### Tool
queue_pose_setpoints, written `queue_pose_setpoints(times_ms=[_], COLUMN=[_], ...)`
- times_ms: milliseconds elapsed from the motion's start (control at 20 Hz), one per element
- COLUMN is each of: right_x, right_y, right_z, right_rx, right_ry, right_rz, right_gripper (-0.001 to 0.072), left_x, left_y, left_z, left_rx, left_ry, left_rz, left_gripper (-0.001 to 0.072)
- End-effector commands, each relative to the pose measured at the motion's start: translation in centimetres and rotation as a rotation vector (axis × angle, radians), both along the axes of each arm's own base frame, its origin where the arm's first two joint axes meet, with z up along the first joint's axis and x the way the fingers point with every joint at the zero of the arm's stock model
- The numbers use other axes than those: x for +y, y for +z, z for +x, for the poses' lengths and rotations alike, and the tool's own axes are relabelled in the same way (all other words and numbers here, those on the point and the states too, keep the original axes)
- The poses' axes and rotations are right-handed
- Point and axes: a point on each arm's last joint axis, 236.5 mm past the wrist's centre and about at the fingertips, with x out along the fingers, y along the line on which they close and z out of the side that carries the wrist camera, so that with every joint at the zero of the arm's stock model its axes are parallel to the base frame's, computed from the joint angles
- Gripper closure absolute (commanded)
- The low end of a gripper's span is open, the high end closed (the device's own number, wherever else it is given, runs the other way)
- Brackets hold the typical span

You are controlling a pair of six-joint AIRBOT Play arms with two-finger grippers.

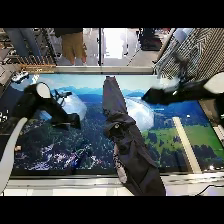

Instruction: Fold the clothes and pants, and hang the long-sleeved shirts on hangers.

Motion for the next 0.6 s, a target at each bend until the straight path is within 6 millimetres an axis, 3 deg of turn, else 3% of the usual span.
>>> queue_pose_setpoints(times_ms=[0,100,150,200,300,450,550], right_x=[1.2,1.1,1.1,1.1,0.9,0.9,0.9], right_y=[-8.5,-13.1,-14.8,-16.3,-17.9,-18.3,-19.4], right_z=[-4.2,-5.5,-5.8,-5.6,-4.6,-2.1,-1.8], right_rx=[0.212,0.29,0.315,0.318,0.29,0.232,0.251], right_ry=[0.09,0.067,0.04,0.009,-0.049,-0.142,-0.15], right_rz=[-0.113,-0.15,-0.151,-0.143,-0.134,-0.099,-0.103], right_gripper=[0.0177,0.017,0.017,0.0169,0.0169,0.0169,0.0169], left_x=[-7.3,-12.8,-14.3,-14.8,-15.0,-15.6,-15.3], left_y=[1.8,8.2,10.4,10.6,8.1,4.1,0.2], left_z=[3.3,5.1,5.7,6.0,6.0,6.4,6.4], left_rx=[-0.172,-0.337,-0.421,-0.463,-0.436,-0.377,-0.352], left_ry=[-0.04,-0.078,-0.116,-0.137,-0.167,-0.166,-0.202], left_rz=[-0.32,-0.67,-0.783,-0.809,-0.766,-0.725,-0.626], left_gripper=[-0.0006,-0.0005,-0.0005,-0.0004,-0.0004,0.0013,0.0056])
